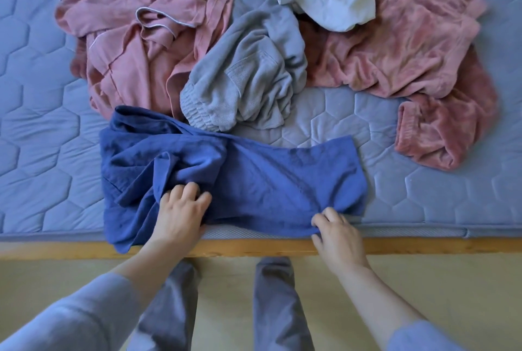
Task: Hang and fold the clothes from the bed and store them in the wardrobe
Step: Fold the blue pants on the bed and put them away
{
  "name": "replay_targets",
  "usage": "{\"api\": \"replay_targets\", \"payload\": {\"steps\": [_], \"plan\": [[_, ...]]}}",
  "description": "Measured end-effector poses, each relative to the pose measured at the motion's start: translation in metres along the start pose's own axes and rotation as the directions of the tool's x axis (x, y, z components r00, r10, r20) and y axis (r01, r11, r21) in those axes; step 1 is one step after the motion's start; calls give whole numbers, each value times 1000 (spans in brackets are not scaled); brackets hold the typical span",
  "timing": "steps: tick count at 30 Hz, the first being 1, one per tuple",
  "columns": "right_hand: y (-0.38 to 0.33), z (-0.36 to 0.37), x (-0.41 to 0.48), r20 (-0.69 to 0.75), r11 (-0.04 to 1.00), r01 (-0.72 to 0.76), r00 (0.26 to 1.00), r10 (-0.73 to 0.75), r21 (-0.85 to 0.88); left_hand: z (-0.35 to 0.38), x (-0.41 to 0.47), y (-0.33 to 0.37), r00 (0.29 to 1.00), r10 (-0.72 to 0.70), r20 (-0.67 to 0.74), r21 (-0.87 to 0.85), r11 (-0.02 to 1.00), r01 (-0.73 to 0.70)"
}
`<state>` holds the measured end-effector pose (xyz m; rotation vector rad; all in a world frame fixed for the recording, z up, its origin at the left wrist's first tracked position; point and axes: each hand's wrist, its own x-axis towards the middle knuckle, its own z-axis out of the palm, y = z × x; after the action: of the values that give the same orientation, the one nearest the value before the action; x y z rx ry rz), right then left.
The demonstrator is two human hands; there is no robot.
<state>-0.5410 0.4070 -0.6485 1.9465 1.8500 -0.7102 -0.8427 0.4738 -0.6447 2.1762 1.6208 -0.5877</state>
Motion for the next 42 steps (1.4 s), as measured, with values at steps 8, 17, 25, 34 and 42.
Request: {"api": "replay_targets", "payload": {"steps": [8,17,25,34,42], "plan": [[-26,-2,14,-23,995,99,995,-100,-15,11,0,4,997,16,-69,-44,999,-20],[25,-6,4,-160,966,187,974,-159,181,-4,12,-13,990,100,-98,37,995,-96],[9,4,7,9,999,-1,1000,0,40,2,14,-16,993,45,111,-43,998,-41],[-29,-41,88,-153,952,5,987,44,307,-27,46,-5,969,25,-246,-265,960,-92],[17,-53,128,-184,901,-344,899,397,264,-36,98,25,974,124,-189,-225,960,-166]]}}
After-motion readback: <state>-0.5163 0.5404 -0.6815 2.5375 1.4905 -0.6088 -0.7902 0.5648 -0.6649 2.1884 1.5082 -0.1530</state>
